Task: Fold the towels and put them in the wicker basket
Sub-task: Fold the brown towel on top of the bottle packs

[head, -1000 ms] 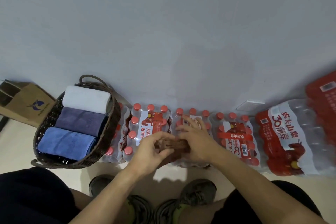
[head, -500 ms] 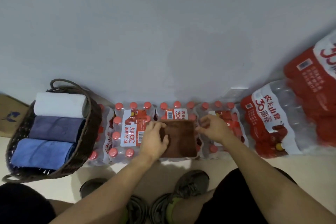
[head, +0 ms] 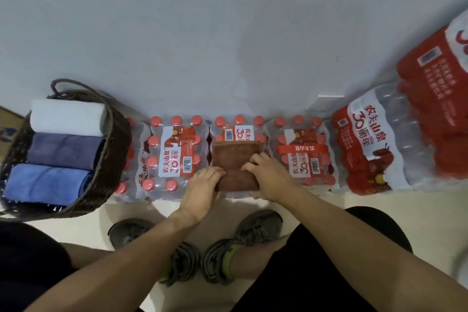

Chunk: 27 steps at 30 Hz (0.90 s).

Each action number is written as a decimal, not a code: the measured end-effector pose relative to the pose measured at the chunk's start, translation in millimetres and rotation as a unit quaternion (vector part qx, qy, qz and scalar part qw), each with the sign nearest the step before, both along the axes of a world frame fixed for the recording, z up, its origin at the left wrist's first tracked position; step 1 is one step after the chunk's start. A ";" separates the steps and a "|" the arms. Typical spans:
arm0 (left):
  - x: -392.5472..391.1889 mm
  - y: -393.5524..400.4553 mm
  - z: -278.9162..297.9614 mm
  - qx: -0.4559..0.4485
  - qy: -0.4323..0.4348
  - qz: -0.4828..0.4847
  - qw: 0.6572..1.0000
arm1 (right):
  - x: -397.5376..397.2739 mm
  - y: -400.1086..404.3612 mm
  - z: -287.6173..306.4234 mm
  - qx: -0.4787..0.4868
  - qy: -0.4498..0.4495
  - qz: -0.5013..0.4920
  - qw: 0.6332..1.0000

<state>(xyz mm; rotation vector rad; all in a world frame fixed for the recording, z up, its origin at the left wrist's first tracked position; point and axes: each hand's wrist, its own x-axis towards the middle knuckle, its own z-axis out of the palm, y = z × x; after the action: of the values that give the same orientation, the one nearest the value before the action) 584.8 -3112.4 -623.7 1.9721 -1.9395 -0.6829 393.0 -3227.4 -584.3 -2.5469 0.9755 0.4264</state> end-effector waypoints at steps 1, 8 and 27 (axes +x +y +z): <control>-0.1 -0.7 -0.6 -0.010 0.005 0.004 1.000 | -0.2 2.0 -1.6 -0.026 -0.002 0.004 1.000; 6.0 -14.5 13.1 0.003 0.099 0.046 0.994 | -6.2 0.5 1.9 0.051 -0.057 -0.108 0.991; -1.0 -60.8 17.1 0.114 0.074 0.225 0.965 | 0.1 -12.7 -10.8 0.232 -0.150 -0.396 0.876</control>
<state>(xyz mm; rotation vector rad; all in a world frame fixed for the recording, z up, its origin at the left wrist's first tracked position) 583.7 -3173.2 -606.6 2.3119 -1.3036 -0.9202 393.1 -3240.1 -595.1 -1.5427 1.4558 0.0054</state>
